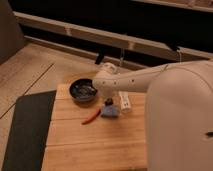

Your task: Place the eraser on the white sponge

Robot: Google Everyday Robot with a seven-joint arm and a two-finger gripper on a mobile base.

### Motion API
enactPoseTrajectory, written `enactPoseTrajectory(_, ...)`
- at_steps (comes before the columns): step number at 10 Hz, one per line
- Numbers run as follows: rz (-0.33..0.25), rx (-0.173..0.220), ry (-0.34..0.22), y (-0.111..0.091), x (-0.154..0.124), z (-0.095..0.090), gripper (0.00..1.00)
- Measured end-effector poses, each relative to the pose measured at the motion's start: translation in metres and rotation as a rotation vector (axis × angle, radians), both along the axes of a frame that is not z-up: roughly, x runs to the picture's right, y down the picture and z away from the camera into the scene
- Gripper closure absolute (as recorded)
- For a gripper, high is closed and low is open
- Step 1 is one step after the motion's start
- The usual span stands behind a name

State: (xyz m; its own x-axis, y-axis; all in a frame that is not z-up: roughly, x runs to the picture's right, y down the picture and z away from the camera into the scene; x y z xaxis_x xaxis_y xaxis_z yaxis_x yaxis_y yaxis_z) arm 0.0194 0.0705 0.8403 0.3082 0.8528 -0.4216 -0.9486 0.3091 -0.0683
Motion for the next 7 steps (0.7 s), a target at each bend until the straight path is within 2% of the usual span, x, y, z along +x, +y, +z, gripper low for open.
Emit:
enactPoseTrajectory(3,-0.015,-0.03,0.033,0.019,0.01,-0.003,1.0)
enactPoseTrajectory(7,-0.027,-0.058,0.037,0.036,0.012,0.002,1.0)
